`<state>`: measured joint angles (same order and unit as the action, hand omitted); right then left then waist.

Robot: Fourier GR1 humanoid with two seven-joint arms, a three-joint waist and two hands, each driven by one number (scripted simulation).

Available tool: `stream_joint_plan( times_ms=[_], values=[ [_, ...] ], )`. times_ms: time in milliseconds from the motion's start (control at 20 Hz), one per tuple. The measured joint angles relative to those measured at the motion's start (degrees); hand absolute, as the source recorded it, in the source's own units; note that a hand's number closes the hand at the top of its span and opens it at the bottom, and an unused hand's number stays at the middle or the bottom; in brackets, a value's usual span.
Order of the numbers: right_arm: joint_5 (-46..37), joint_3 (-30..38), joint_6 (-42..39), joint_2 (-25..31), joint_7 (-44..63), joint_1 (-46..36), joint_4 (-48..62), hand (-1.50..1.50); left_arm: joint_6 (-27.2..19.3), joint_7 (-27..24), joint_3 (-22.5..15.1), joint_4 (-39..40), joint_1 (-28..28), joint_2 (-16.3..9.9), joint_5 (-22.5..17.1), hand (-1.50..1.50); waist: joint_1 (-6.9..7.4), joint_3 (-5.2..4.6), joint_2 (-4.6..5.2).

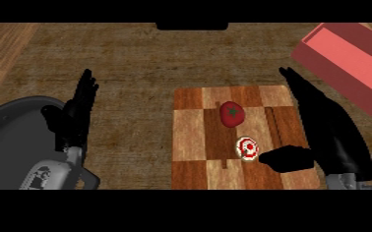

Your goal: Pick the tomato from the cutting board and place it in the cardboard box

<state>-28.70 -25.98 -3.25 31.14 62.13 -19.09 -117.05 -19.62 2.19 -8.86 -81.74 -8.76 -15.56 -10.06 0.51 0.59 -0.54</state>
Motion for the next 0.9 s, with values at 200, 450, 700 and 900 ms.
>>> stream_joint_plan(
  times_ms=[200,450,700,900],
  values=[
    [0.5,-1.9,-2.3,-2.4,2.3,-2.2,2.9,-1.50,0.8,-0.4,0.2,-0.4,0.3,-0.3,-0.1,0.00,0.17,0.02,0.00],
    [1.4,-2.6,-4.1,-6.2,4.2,-5.4,7.4,-1.50,0.7,-0.5,0.3,0.0,0.2,0.1,0.2,0.00,0.08,0.05,0.03],
    [0.2,-3.3,-4.7,-11.0,4.9,-8.8,12.4,-1.50,1.3,-0.7,0.7,0.2,0.2,0.0,0.1,0.00,0.04,0.14,-0.03],
    [-1.0,-3.5,-5.5,-13.5,5.4,-10.6,15.9,-1.50,0.9,-0.4,0.8,0.3,0.2,0.4,0.4,0.00,-0.16,0.14,-0.06]
  ],
)
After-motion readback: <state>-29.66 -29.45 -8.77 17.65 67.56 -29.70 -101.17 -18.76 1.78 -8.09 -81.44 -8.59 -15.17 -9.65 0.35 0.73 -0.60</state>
